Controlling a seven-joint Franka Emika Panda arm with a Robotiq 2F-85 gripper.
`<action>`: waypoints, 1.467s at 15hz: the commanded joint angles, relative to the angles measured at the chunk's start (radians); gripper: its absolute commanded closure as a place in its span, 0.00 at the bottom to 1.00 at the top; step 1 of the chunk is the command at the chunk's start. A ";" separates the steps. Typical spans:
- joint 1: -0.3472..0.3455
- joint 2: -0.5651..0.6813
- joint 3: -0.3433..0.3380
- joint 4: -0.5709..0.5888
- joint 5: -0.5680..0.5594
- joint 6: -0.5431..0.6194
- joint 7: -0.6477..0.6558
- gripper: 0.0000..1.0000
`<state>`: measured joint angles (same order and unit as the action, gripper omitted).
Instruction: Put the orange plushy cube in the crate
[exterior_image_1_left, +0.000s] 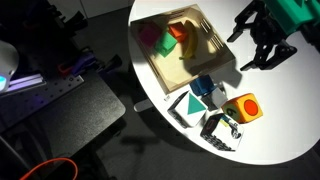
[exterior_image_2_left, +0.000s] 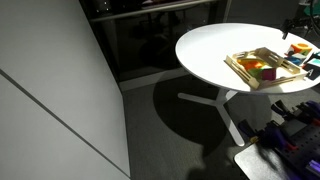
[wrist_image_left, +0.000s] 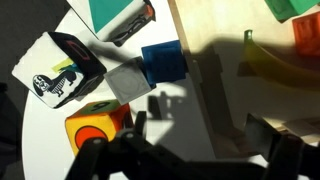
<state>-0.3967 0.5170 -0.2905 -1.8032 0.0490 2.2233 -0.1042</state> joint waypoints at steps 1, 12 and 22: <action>-0.028 0.078 -0.006 0.082 -0.005 0.017 0.043 0.00; -0.073 0.218 -0.055 0.219 -0.030 0.035 0.102 0.00; -0.063 0.312 -0.096 0.283 -0.095 0.090 0.172 0.00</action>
<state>-0.4595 0.7897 -0.3786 -1.5721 -0.0160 2.3086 0.0256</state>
